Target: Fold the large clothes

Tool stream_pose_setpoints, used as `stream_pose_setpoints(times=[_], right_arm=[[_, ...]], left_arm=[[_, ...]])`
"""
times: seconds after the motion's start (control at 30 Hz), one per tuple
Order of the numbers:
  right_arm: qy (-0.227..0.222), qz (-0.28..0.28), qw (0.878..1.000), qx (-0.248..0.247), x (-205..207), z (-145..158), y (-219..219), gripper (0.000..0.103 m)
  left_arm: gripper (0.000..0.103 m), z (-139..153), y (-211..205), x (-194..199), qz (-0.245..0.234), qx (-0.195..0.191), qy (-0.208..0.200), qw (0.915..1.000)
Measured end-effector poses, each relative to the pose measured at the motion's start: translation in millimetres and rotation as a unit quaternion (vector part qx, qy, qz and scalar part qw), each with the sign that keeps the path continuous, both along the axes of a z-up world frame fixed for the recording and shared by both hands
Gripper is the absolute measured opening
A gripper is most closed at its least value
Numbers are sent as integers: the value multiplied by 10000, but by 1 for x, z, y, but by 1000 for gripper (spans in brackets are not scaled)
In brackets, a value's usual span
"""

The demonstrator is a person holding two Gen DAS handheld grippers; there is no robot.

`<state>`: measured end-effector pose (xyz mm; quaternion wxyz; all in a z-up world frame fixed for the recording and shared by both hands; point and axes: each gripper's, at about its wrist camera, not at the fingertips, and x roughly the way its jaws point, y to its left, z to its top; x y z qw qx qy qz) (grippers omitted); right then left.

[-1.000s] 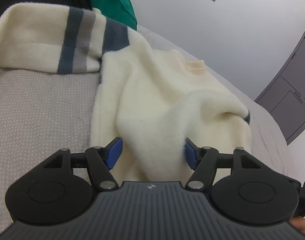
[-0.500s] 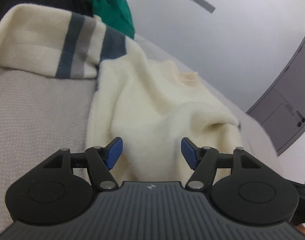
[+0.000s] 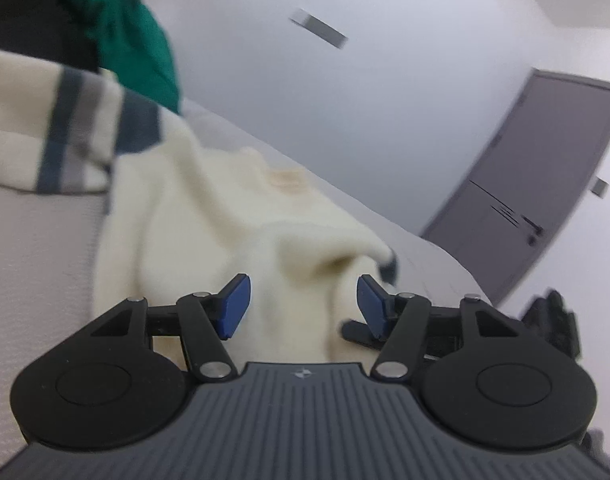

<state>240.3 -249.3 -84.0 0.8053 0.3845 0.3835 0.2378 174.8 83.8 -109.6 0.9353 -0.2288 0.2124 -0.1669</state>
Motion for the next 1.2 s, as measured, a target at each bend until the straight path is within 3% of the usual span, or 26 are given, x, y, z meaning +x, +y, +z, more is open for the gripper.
stream_pose_setpoints(times=[0.17, 0.33, 0.5, 0.53, 0.6, 0.67, 0.77, 0.97, 1.2], right_arm=[[118, 47, 9999, 12, 2, 1, -2, 14], [255, 51, 9996, 116, 2, -1, -6, 14], [328, 55, 9992, 210, 2, 0, -10, 14], [329, 56, 9992, 228, 1, 0, -11, 14], [345, 55, 9990, 285, 1, -2, -12, 15], [372, 88, 9987, 322, 1, -3, -12, 15], [370, 199, 9985, 356, 0, -3, -11, 17], [56, 142, 9995, 290, -8, 11, -16, 17], [-285, -449, 9986, 62, -13, 28, -44, 19]], left_arm=[[65, -18, -34, 8, -502, 247, 429, 9975], [71, -35, -66, 13, -892, 432, 579, 9934], [71, -49, -89, 19, -853, 917, 610, 9903], [69, -50, -92, 22, -806, 988, 624, 9899], [54, -51, -94, 24, -662, 1133, 645, 9893], [30, -53, -91, 27, -520, 1211, 717, 9887], [16, -54, -76, 34, -413, 942, 853, 9910], [12, -52, -61, 35, -169, 727, 914, 9930], [11, -50, -45, 41, 184, 569, 998, 9932]])
